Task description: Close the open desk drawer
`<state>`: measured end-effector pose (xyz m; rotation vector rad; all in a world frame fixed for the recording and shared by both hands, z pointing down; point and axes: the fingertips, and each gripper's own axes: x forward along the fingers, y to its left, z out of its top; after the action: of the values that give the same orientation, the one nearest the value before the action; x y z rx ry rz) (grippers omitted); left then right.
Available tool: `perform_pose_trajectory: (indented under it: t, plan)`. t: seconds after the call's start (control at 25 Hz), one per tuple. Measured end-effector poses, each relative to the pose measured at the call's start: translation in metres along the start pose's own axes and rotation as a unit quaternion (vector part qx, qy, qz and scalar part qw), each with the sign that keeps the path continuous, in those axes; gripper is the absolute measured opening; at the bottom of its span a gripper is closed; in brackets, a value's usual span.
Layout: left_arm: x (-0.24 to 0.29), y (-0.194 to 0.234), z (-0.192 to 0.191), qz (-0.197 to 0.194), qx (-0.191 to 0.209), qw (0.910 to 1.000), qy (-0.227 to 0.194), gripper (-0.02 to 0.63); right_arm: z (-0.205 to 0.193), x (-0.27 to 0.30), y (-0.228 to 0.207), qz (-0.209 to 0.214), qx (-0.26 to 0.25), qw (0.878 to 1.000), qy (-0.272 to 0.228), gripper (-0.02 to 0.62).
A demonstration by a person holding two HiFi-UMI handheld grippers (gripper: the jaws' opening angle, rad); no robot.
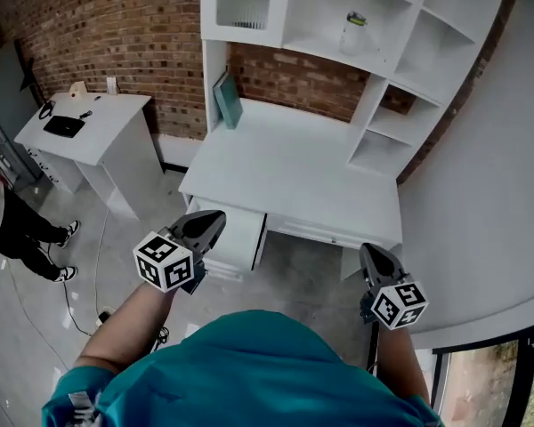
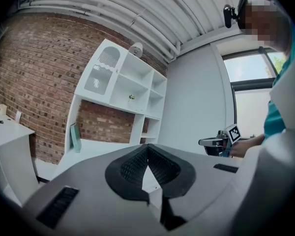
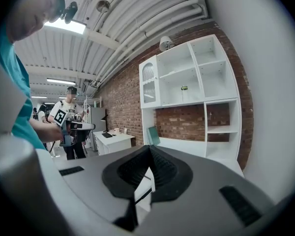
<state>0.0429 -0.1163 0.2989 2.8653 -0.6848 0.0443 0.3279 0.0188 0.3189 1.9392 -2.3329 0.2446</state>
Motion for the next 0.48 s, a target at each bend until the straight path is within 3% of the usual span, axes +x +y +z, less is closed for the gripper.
perform_pose_trajectory:
  t: [0.2,0.48]
  plan:
    - [0.031,-0.021,-0.002,0.032,-0.011,0.9994,-0.004,0.015,0.003,0.01,-0.047,0.031,-0.015,0.999,0.0,0.02]
    - [0.032,-0.012,-0.01,0.033,-0.006,0.9994,0.0,0.015,-0.004,0.029,-0.044,0.041,-0.013,0.999,0.0,0.021]
